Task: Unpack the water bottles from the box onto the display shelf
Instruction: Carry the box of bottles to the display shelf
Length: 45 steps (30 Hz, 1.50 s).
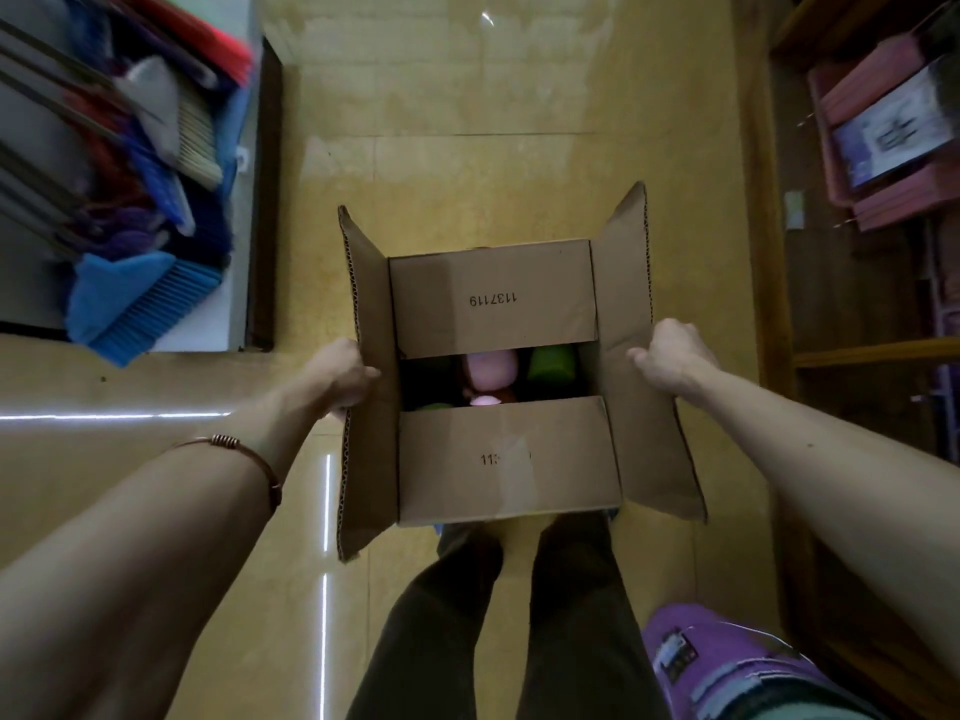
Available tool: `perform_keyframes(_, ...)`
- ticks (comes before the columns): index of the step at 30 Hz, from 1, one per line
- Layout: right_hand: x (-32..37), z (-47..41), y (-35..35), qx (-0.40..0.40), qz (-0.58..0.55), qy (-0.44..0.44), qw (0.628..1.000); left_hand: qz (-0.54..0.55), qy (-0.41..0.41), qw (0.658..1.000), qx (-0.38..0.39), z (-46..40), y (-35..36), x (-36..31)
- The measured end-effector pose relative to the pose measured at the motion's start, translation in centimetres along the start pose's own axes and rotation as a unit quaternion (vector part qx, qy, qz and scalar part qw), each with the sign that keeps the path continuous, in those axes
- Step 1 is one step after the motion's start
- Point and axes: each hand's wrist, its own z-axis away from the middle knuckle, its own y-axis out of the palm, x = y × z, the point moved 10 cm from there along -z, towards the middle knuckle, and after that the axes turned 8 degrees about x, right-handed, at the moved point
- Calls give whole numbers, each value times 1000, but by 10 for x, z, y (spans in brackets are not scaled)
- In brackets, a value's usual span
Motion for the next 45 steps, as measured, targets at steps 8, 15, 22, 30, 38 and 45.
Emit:
perform_keyframes(8,68,53,-81,-37,-5,-39,999,28,32,999,-27,71,-95,-35)
perform_keyframes(15,116,41,-154,-36,-34,-67,996,-20,26,996,-85,88,-165,-105)
perform_keyframes(22,142,-2,-250,-30,-46,-77,995,-11,33,995,-97,76,-218,-193)
perform_keyframes(30,180,-60,-368,-63,-35,-90,993,2,67,993,-101,50,-268,-303)
perform_keyframes(38,218,-126,-461,-72,-29,-69,995,-36,74,994,-76,-11,-340,-416)
perform_keyframes(45,269,-207,-552,-72,-54,-25,996,-58,90,994,-35,-83,-430,-529)
